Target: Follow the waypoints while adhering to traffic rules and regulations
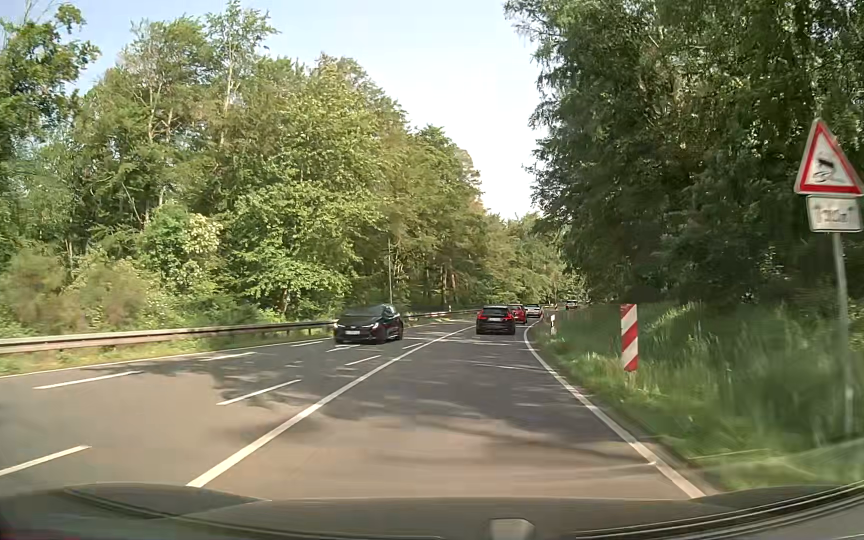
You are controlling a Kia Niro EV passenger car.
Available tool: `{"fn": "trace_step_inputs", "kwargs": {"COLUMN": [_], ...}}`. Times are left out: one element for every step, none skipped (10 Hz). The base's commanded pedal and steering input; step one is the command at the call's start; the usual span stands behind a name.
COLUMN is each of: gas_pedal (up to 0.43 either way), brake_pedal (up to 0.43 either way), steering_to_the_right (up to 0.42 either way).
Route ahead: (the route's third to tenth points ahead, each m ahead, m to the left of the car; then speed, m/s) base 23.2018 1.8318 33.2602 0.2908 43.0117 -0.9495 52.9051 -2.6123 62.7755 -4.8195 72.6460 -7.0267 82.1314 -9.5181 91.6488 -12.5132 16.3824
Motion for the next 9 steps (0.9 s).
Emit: {"fn": "trace_step_inputs", "kwargs": {"gas_pedal": [0.138, 0.138, 0.138, 0.138, 0.138, 0.138, 0.138, 0.138, 0.110], "brake_pedal": [0.024, 0.024, 0.024, 0.024, 0.024, 0.024, 0.024, 0.024, 0.024], "steering_to_the_right": [0.017, 0.016, 0.016, 0.016, 0.016, 0.017, 0.016, 0.016, 0.016]}}
